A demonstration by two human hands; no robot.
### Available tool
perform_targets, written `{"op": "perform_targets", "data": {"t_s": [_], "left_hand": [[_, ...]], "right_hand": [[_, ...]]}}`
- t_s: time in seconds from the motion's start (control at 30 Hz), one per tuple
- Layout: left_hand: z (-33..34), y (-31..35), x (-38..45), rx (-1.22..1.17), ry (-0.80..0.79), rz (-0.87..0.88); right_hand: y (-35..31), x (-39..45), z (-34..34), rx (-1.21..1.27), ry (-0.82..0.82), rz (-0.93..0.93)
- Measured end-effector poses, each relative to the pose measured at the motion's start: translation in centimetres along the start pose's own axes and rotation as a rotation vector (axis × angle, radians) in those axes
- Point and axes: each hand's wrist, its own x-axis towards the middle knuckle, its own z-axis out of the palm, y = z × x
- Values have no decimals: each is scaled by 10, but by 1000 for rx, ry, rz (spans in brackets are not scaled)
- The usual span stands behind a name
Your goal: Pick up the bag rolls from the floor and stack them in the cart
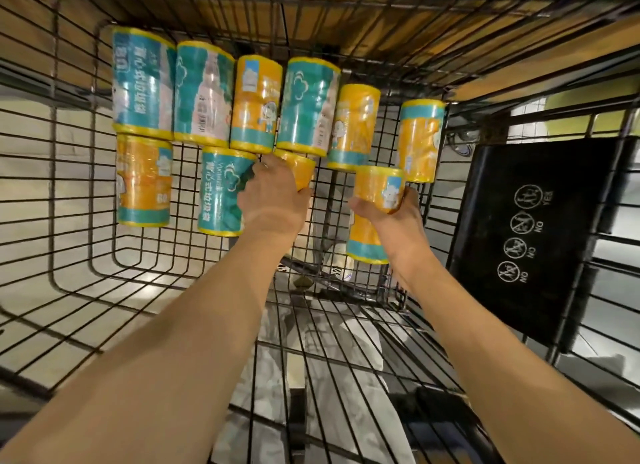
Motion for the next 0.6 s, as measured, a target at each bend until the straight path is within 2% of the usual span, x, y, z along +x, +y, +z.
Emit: {"op": "perform_targets", "data": {"t_s": [0.23, 0.5, 0.6], "left_hand": [[-32, -18, -5, 48, 23, 229], [-42, -80, 2, 272, 58, 632], [-48, -92, 4, 303, 28, 664]], "right_hand": [[6, 4, 18, -16, -20, 16], [7, 11, 65, -65, 1, 83], [7, 13, 78, -111, 46, 72]]}}
